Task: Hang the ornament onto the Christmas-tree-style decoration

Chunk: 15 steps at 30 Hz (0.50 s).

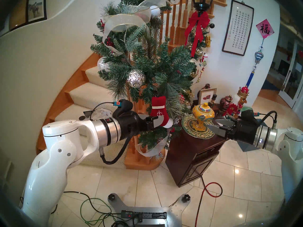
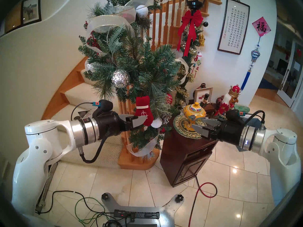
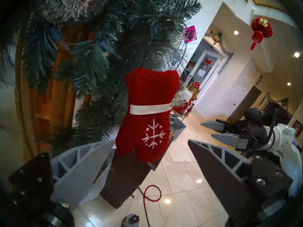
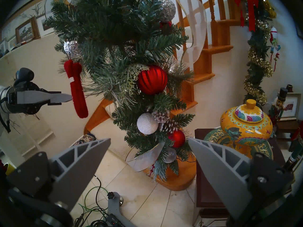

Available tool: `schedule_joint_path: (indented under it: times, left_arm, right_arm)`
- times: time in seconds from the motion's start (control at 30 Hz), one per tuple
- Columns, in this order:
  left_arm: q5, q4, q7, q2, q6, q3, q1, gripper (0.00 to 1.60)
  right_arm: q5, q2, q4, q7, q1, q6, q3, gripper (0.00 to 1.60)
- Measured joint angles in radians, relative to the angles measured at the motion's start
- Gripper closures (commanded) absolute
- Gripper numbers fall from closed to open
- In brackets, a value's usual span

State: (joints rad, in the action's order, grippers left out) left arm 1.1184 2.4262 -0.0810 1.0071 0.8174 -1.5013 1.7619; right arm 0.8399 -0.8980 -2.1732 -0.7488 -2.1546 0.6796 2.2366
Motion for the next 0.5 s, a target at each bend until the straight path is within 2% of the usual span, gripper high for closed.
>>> schedule_joint_path:
  times: [0.23,0.5]
  left_arm:
    - [-0.098,0.005,-0.017,-0.017,-0.058,0.01,0.048,0.0]
    - [-0.159,0.005,0.042,-0.04,-0.147,-0.004,0.089,0.0]
  right_arm:
    - [0.0,0.0,0.0,0.0,0.0,0.0,0.0,0.0]
    - [0.0,0.0,0.0,0.0,0.0,0.0,0.0,0.0]
